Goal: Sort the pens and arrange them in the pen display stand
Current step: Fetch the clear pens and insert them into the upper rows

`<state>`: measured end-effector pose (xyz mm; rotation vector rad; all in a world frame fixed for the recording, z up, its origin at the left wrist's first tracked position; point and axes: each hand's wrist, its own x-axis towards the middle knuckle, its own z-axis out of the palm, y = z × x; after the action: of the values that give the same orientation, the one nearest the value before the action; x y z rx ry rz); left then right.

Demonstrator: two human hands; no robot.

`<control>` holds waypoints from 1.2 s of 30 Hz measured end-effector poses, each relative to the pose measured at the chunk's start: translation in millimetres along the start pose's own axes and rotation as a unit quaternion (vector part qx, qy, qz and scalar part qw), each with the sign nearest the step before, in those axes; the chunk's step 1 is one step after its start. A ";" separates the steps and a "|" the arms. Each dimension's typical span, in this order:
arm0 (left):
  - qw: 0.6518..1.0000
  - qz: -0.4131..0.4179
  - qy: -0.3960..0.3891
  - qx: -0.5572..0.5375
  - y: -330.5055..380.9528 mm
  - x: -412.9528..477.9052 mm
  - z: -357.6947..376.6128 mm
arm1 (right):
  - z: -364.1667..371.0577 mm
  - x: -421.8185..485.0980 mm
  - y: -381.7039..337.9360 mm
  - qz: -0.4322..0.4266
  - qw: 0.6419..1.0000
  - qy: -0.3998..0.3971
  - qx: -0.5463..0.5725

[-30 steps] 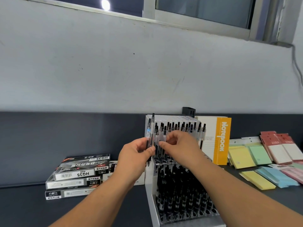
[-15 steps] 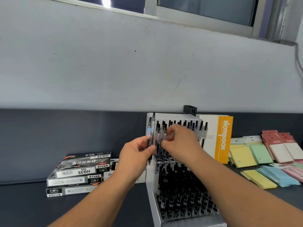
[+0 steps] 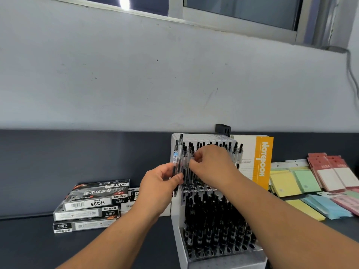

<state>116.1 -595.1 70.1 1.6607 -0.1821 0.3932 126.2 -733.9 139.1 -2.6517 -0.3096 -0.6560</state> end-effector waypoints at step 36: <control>0.974 0.106 0.095 0.178 61.7 6.5 61.1 | -49.2 5.0 74.7 -0.091 0.955 0.047 0.277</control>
<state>110.0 -662.7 124.7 1.9489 -0.1521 0.7809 133.3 -821.1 157.9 -2.0662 -0.6168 -0.6356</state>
